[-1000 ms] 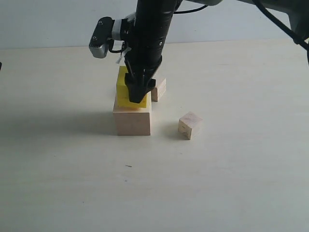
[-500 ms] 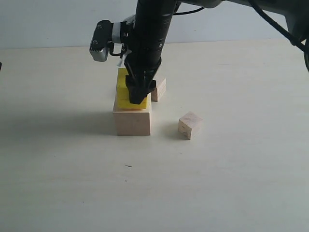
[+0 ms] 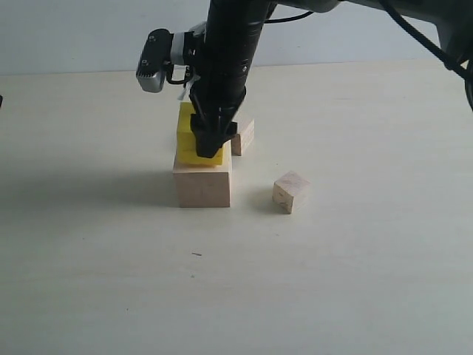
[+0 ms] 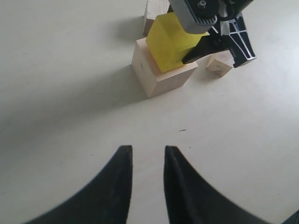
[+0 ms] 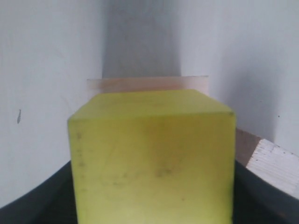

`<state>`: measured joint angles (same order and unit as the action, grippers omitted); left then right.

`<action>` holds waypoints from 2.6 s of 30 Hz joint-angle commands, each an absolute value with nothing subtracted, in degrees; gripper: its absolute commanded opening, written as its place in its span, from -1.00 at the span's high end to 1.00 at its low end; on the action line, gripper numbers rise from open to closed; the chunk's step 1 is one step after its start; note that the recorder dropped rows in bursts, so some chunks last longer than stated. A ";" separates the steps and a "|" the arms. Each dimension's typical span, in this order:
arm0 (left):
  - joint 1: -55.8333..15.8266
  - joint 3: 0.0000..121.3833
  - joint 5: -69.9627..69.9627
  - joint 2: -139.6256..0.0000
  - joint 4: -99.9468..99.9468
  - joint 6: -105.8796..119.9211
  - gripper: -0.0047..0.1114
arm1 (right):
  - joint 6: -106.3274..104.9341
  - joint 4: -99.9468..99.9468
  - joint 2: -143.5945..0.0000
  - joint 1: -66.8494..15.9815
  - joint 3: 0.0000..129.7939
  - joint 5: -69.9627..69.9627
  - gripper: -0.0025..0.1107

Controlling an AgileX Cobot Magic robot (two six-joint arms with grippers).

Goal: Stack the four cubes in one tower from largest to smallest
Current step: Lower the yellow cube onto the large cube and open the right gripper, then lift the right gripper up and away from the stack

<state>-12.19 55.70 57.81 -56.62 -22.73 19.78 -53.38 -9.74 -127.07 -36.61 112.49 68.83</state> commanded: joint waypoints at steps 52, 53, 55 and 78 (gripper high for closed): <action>-12.01 55.57 58.01 -56.40 -23.03 20.67 0.47 | -37.19 4.88 -116.44 -36.68 112.40 66.63 -0.52; -12.01 55.57 58.01 -56.40 -23.03 20.67 0.47 | -35.03 6.87 -116.39 -36.68 112.40 66.10 -0.52; -12.01 55.57 58.01 -56.40 -23.03 20.67 0.47 | -34.28 10.99 -116.64 -36.54 112.40 66.44 -0.52; -12.01 55.57 58.95 -56.40 -23.48 20.25 0.47 | -31.89 -16.71 -120.98 -6.59 112.40 54.01 -0.52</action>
<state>-12.19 55.70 58.71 -56.62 -22.73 20.52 -31.19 -11.56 -119.63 -8.09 112.38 55.60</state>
